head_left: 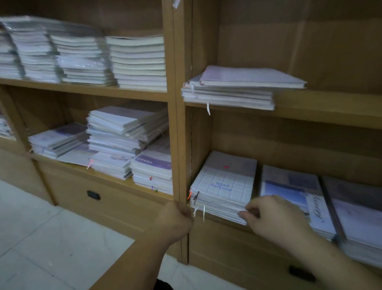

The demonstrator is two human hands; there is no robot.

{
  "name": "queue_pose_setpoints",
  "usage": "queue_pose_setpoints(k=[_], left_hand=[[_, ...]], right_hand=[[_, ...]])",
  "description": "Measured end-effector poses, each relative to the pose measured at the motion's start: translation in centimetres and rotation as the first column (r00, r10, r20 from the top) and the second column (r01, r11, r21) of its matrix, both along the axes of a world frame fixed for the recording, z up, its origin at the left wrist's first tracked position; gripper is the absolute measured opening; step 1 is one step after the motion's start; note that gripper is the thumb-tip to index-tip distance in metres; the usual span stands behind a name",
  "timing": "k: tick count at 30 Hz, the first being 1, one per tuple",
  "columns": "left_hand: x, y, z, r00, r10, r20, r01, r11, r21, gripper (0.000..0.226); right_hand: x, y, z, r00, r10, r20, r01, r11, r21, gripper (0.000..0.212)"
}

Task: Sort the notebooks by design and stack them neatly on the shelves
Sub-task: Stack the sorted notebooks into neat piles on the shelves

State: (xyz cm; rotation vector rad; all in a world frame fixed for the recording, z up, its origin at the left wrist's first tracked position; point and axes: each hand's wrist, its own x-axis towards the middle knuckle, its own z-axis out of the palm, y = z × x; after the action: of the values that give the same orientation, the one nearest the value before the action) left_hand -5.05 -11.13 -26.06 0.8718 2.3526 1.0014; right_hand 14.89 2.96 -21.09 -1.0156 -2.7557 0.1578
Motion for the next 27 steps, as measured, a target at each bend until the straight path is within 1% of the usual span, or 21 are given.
queue_pose_setpoints(k=[2,5,7,9,12,14,15,16,17,18,19,20,22,23,24,25,26,27], left_hand=[[1.8,-0.3,1.4,1.000,-0.006,-0.029,0.009,0.996,0.094,0.016],[4.7,-0.7,4.2,1.000,-0.030,-0.006,0.031,0.971,0.237,0.028],[6.0,-0.9,6.5,0.997,-0.054,-0.051,0.068,0.947,0.314,0.031],[6.4,-1.2,9.8,0.992,-0.024,-0.120,0.071,0.910,0.409,0.027],[5.5,-1.5,15.8,0.981,0.091,-0.173,0.032,0.798,0.601,0.015],[4.2,-1.5,19.4,0.972,0.176,-0.157,-0.009,0.693,0.721,0.010],[3.4,-1.3,20.7,0.966,0.210,-0.152,-0.024,0.655,0.755,0.008],[2.5,-0.9,21.6,0.959,0.238,-0.154,-0.037,0.644,0.764,0.012],[1.7,-0.5,22.3,0.953,0.258,-0.162,-0.051,0.660,0.749,0.021],[0.8,0.1,22.7,0.950,0.263,-0.170,-0.065,0.698,0.714,0.031],[0.2,0.8,23.0,0.951,0.257,-0.175,-0.077,0.740,0.668,0.040],[-0.3,1.4,23.3,0.957,0.238,-0.166,-0.082,0.771,0.632,0.048],[-0.8,2.6,23.8,0.971,0.184,-0.151,-0.060,0.803,0.593,0.063],[-1.0,3.1,24.0,0.968,0.160,-0.192,-0.025,0.826,0.563,0.072],[-1.0,3.4,24.1,0.951,0.139,-0.275,0.022,0.858,0.513,0.080],[-1.1,3.7,24.2,0.921,0.127,-0.368,0.061,0.886,0.459,0.086],[-1.4,4.1,24.2,0.888,0.116,-0.444,0.090,0.904,0.418,0.090],[-1.5,4.3,24.3,0.871,0.112,-0.479,0.100,0.914,0.394,0.091]], right_hand=[[0.8,-0.8,1.8,1.000,0.020,0.000,-0.020,0.999,0.040,0.039],[1.9,-1.7,5.0,0.998,0.053,0.028,-0.056,0.991,0.124,0.040],[2.6,-2.1,8.0,0.996,0.071,0.048,-0.077,0.989,0.130,0.041],[3.3,-2.0,11.6,0.996,0.087,0.021,-0.089,0.988,0.122,0.040],[4.2,-1.8,18.1,0.990,0.114,-0.084,-0.097,0.977,0.189,0.040],[4.5,-1.9,21.7,0.970,0.135,-0.203,-0.078,0.961,0.266,0.037],[4.4,-2.0,23.0,0.947,0.151,-0.284,-0.064,0.954,0.292,0.035],[4.3,-1.8,24.0,0.918,0.164,-0.361,-0.048,0.950,0.309,0.033],[4.0,-1.3,24.6,0.897,0.162,-0.411,-0.023,0.946,0.322,0.031],[3.7,-0.5,24.9,0.885,0.158,-0.439,-0.002,0.942,0.334,0.031],[3.2,0.5,25.0,0.883,0.144,-0.446,0.009,0.946,0.323,0.036],[2.6,1.8,24.8,0.889,0.118,-0.443,0.009,0.961,0.275,0.046],[1.7,3.7,24.4,0.911,0.046,-0.409,-0.021,0.998,0.066,0.073],[1.4,4.3,24.1,0.918,0.021,-0.396,-0.042,0.998,-0.044,0.090],[1.0,4.8,23.7,0.921,0.014,-0.390,-0.067,0.990,-0.122,0.101],[0.7,5.2,23.2,0.921,0.018,-0.389,-0.090,0.982,-0.168,0.103],[0.5,5.5,22.8,0.914,0.022,-0.405,-0.104,0.978,-0.182,0.098],[0.2,5.9,22.5,0.901,0.012,-0.434,-0.104,0.976,-0.189,0.090]])
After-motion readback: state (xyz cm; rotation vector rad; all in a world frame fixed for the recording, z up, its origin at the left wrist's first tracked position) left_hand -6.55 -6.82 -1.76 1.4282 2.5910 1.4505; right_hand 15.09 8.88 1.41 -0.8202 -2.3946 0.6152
